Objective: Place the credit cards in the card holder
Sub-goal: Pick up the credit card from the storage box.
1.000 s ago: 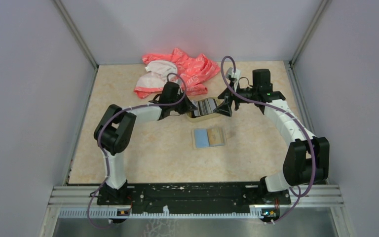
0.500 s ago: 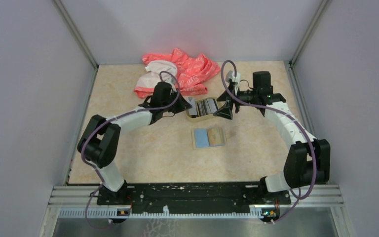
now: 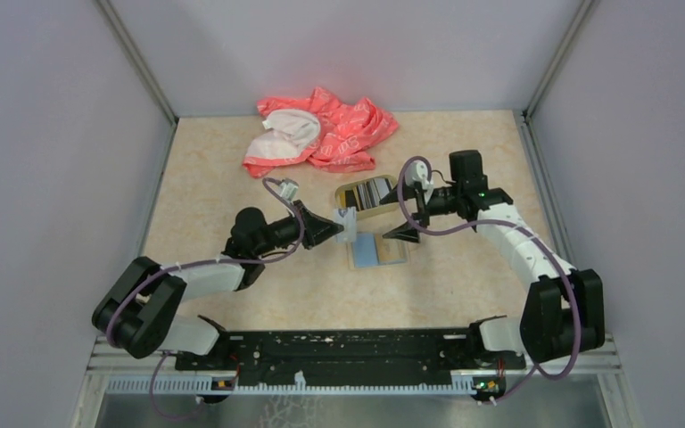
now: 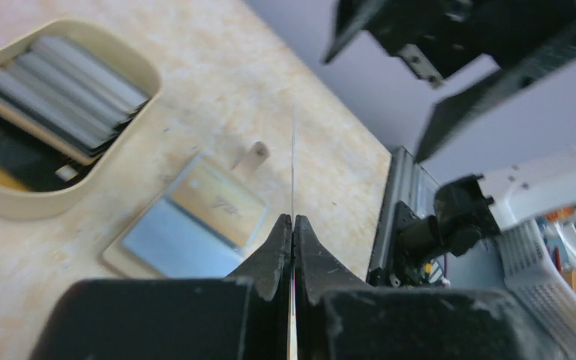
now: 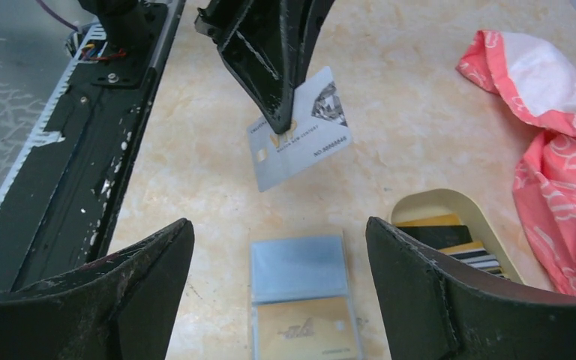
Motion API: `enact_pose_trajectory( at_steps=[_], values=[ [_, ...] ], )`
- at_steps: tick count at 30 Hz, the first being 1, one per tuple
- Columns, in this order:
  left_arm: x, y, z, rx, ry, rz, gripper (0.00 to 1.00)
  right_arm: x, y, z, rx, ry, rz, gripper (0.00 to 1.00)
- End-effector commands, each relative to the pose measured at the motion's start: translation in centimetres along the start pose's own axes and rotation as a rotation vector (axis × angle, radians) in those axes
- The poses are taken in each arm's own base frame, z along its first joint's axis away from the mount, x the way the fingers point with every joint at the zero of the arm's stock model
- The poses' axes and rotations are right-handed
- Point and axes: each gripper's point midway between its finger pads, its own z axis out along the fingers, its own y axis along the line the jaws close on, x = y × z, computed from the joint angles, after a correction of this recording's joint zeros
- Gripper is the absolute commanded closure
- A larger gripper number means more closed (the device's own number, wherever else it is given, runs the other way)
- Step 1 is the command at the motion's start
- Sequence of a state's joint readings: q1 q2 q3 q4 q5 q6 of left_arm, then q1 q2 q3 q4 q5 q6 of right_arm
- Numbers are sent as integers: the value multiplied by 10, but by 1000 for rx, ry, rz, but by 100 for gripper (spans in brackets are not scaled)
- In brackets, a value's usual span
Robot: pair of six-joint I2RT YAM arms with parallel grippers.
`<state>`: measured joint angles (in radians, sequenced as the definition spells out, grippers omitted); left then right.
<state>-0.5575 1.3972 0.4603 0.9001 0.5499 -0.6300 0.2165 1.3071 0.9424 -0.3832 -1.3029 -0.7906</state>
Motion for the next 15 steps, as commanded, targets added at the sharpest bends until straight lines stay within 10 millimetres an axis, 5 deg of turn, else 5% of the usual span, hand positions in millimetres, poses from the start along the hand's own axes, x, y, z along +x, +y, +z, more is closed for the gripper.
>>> enact_pose_trajectory(
  at_steps=[1, 15],
  values=[
    [-23, -74, -18, 298, -179, 229, 100, -10, 5, 16, -65, -28, -51, 17],
    [-13, -89, -17, 302, -229, 287, 100, -7, 27, 51, -176, -31, 109, 24]
  ],
)
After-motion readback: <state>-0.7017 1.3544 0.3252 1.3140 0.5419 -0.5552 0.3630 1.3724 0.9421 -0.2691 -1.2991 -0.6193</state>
